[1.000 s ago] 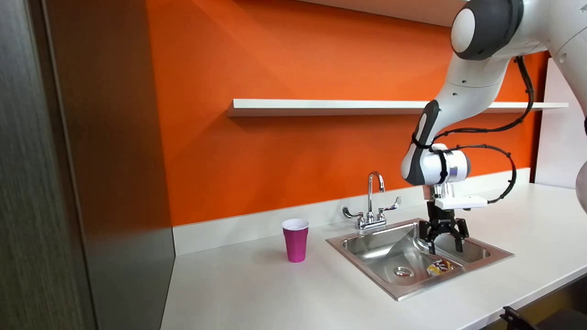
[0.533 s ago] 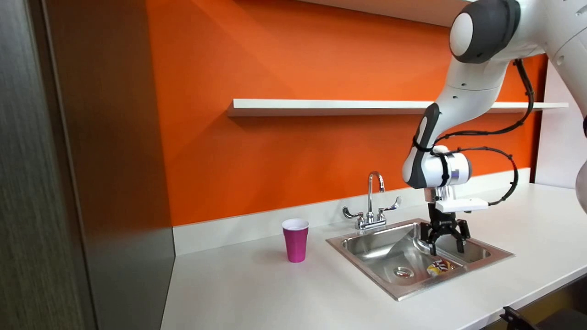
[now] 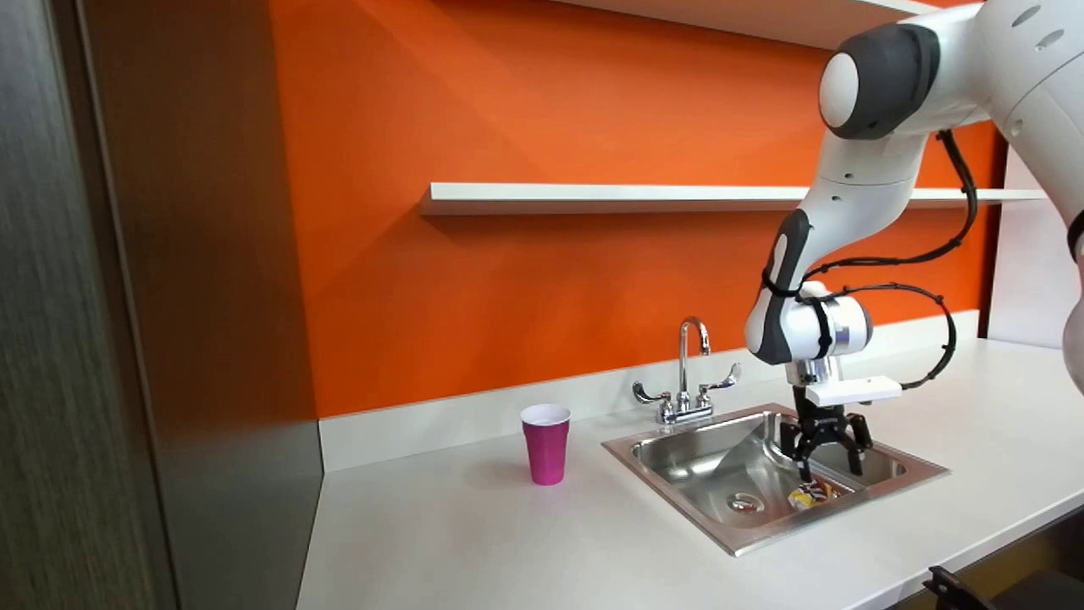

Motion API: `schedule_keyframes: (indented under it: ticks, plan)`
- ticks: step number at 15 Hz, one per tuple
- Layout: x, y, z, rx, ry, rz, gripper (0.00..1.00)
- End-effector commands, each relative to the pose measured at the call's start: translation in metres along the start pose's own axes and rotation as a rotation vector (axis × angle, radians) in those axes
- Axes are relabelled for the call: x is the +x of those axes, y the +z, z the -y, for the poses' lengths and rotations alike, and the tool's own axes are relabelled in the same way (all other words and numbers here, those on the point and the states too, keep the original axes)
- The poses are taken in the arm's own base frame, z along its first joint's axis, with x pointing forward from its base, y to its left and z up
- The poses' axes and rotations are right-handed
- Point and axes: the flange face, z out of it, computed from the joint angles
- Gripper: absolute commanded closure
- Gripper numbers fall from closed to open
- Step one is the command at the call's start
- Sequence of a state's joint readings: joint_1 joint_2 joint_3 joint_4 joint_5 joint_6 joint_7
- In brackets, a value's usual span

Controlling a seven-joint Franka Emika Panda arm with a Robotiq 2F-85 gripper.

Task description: Take the snack packet out of the sink

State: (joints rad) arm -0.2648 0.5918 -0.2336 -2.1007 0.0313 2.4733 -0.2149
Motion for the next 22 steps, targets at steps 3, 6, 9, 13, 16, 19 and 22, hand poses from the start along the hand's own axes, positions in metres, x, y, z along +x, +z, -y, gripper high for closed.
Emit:
schedule_keyframes:
  ticks: [3,6,9,13,16,19,22]
  plan:
    - [0.02,0.01,-0.01,-0.046,0.011,-0.009,0.0]
    - [0.027,0.017,-0.011,-0.057,-0.001,0.0,0.0]
    - [0.033,0.024,-0.01,-0.066,-0.01,0.006,0.0]
    - [0.04,0.03,-0.01,-0.073,-0.013,0.009,0.0]
    - [0.043,0.033,-0.01,-0.076,-0.016,0.01,0.0]
    - [0.047,0.036,-0.01,-0.075,-0.02,0.011,0.34]
    - [0.049,0.039,-0.009,-0.078,-0.022,0.014,0.58]
